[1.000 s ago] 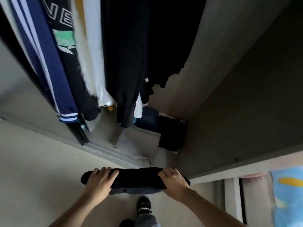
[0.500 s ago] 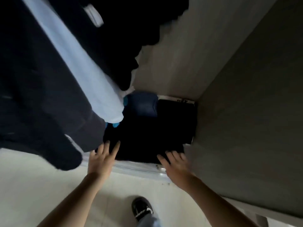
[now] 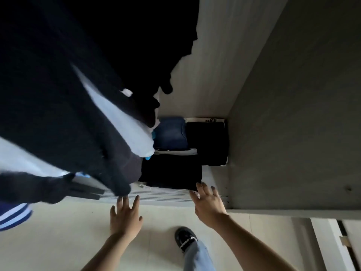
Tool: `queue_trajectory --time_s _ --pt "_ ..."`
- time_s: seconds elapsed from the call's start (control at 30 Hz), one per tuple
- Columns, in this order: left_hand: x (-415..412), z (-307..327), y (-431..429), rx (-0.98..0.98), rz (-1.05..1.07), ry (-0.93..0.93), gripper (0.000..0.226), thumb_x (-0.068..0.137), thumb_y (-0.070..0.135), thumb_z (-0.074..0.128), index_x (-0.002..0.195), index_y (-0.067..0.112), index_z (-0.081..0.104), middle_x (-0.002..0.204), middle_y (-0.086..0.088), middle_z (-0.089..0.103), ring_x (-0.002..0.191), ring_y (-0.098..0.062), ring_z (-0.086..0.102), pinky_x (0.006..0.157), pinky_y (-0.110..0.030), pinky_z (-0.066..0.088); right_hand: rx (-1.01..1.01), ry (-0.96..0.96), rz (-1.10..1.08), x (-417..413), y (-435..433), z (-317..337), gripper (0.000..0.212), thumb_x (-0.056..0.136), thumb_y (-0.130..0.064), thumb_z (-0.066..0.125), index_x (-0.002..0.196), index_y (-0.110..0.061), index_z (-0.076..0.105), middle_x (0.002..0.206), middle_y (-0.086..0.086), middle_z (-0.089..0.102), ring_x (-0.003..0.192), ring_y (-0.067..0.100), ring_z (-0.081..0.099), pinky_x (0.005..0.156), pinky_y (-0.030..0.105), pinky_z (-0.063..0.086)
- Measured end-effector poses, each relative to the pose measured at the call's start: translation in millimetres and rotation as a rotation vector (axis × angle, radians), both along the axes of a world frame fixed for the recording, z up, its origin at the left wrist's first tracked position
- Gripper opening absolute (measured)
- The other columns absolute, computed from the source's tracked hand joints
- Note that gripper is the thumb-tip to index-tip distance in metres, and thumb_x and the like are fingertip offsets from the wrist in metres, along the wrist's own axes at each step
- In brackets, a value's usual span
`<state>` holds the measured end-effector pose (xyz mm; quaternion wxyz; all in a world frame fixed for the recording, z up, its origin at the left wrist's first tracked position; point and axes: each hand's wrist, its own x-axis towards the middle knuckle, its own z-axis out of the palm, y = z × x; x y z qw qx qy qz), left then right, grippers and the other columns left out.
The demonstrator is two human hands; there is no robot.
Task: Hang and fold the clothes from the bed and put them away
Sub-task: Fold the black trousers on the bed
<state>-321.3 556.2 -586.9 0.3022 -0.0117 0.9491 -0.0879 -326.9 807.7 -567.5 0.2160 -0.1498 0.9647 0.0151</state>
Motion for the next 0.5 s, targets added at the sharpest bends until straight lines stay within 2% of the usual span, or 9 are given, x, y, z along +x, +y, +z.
queue_trajectory --time_s 0.07,0.3,0.43,0.47,0.5 --pt "11 20 -14 0.005 -0.004 0.027 0.067 0.095 0.041 0.039 0.151 0.026 0.004 0.159 -0.007 0.001 0.145 -0.025 0.0 0.114 -0.041 0.014 0.01 -0.008 -0.008 11 -10 17 0.059 0.095 -0.021 0.041 0.149 -0.014 0.018 0.156 0.019 0.006 0.144 0.027 0.003 0.115 0.047 0.007" --pt "64 104 -100 0.019 -0.001 0.105 0.065 0.093 0.042 0.043 0.149 0.028 0.014 0.158 -0.007 0.005 0.145 -0.027 0.0 0.114 -0.044 0.014 0.091 0.161 0.112 56 -75 102 0.054 0.097 -0.017 0.036 0.148 -0.015 0.021 0.156 0.019 0.007 0.144 0.031 0.004 0.114 0.05 0.006" --pt "88 176 -160 0.021 0.115 0.234 0.062 0.092 0.044 0.045 0.146 0.029 0.02 0.153 -0.005 0.017 0.143 -0.026 0.009 0.111 -0.04 0.022 0.124 0.263 0.215 70 -122 182 0.052 0.096 -0.02 0.039 0.146 -0.017 0.028 0.154 0.02 0.016 0.144 0.03 0.009 0.115 0.046 0.009" --pt "90 195 -173 0.025 0.158 0.266 0.06 0.092 0.044 0.045 0.146 0.03 0.022 0.152 -0.005 0.02 0.142 -0.026 0.011 0.11 -0.039 0.023 0.149 0.323 0.309 71 -130 203 0.052 0.093 -0.024 0.047 0.143 -0.018 0.036 0.151 0.022 0.025 0.142 0.032 0.017 0.114 0.045 0.015" --pt "90 216 -185 0.028 0.192 0.303 0.06 0.092 0.044 0.045 0.145 0.029 0.023 0.152 -0.005 0.021 0.142 -0.026 0.012 0.11 -0.039 0.024 0.161 0.411 0.387 70 -138 228 0.052 0.085 -0.031 0.06 0.134 -0.02 0.051 0.142 0.021 0.041 0.137 0.032 0.033 0.11 0.043 0.028"
